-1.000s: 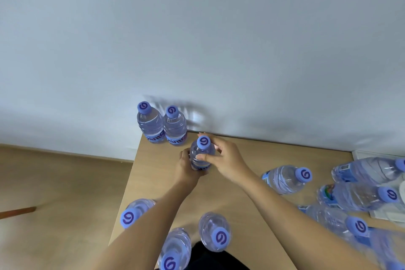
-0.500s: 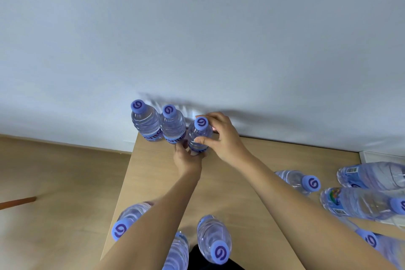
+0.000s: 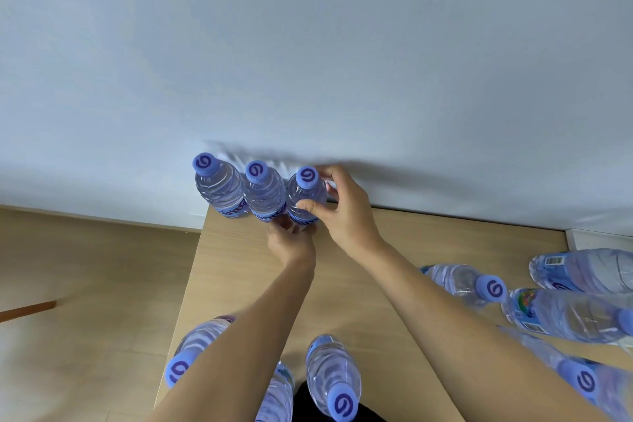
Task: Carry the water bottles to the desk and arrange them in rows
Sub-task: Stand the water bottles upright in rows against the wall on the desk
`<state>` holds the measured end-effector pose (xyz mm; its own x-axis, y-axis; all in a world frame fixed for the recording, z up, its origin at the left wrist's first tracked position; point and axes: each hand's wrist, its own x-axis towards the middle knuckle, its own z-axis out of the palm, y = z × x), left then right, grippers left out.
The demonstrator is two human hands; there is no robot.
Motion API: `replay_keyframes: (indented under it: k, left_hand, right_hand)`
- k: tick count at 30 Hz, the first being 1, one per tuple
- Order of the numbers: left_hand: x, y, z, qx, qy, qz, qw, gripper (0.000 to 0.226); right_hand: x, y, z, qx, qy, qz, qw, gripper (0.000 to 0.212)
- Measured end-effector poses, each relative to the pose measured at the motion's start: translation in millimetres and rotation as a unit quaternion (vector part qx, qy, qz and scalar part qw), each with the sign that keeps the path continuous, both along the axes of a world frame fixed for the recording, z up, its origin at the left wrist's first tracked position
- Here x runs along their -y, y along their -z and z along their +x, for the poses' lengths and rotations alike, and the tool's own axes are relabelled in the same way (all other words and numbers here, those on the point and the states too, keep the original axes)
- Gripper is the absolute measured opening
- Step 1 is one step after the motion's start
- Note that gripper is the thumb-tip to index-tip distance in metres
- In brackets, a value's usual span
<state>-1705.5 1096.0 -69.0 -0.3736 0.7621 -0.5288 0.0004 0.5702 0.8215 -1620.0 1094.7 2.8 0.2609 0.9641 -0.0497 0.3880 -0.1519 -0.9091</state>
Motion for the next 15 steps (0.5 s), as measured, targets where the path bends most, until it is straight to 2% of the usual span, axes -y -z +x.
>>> replay_keyframes:
  k: [9, 11, 15]
  left_hand:
    - [2, -5, -9, -0.034, 0.091, -0.027, 0.995, 0.051]
    - [3, -11, -12, -0.021, 0.115, -0.045, 0.992, 0.055]
    - [10, -27, -24, -0.002, 0.163, -0.086, 0.983, 0.065]
  right_hand:
    - [2, 0, -2, 0.039, -0.006, 0.024, 0.999, 0.043]
    - [4, -1, -2, 0.037, -0.01, 0.009, 0.999, 0.048]
    - [20, -13, -3, -0.01, -0.024, -0.039, 0.999, 0.073]
